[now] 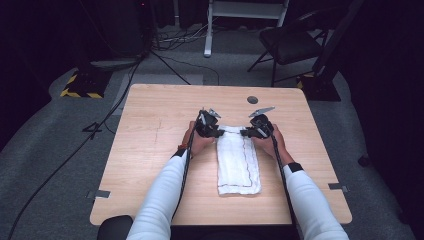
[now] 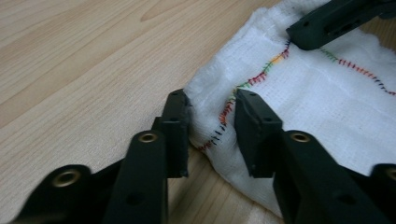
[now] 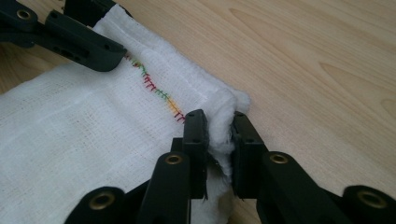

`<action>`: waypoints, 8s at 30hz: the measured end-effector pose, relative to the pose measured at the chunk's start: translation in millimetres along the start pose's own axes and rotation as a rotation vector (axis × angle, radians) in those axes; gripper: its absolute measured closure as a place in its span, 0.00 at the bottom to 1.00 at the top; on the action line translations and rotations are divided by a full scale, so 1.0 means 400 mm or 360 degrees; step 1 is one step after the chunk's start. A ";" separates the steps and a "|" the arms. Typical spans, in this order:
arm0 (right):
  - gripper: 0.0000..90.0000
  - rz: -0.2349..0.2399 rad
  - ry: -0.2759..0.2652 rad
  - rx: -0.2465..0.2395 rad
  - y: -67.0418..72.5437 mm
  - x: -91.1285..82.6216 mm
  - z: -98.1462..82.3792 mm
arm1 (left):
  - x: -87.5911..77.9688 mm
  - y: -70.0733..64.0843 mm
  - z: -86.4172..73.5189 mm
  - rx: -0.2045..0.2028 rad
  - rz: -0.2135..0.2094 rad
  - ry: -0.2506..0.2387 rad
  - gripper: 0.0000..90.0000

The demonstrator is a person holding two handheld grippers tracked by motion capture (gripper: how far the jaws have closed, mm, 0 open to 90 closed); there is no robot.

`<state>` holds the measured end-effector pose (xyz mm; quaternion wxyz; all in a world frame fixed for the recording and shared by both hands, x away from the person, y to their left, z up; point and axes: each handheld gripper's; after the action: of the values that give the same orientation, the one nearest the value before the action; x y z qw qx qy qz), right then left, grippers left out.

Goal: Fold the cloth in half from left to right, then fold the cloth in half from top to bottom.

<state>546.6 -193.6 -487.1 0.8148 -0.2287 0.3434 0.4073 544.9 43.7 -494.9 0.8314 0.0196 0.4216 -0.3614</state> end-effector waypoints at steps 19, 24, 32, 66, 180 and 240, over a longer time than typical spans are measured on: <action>0.94 -0.0209 -0.0182 -0.0002 -0.020 -0.014 0.068 | -0.026 0.006 0.083 0.0104 0.0183 -0.0091 0.91; 0.94 -0.0231 -0.0250 -0.0008 -0.029 -0.050 0.083 | -0.057 -0.008 0.106 0.0110 0.0172 -0.0175 0.91; 0.94 -0.0254 -0.0312 -0.0036 -0.028 -0.097 0.097 | -0.075 -0.024 0.113 0.0106 0.0155 -0.0232 0.91; 0.94 -0.0052 -0.0460 -0.0192 0.072 -0.205 0.010 | -0.178 -0.108 0.008 0.0292 -0.0046 -0.0276 0.91; 0.49 -0.0009 -0.0223 -0.0242 0.158 -0.268 -0.178 | -0.221 -0.183 -0.182 0.0430 0.0020 -0.0106 0.45; 0.35 -0.0158 -0.0052 -0.0392 0.179 -0.380 -0.264 | -0.403 -0.150 -0.342 0.0551 0.0370 0.0037 0.22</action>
<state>382.8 -299.1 -450.1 0.8051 -0.3372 0.2658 0.4093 352.0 139.9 -451.3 0.8468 0.2148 0.3577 -0.3299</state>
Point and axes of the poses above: each handheld gripper's, and its own axes: x roughly forward along the jaws, z roughly out of its top, y roughly to its left, and after that the axes turned 13 degrees about -x, right-handed
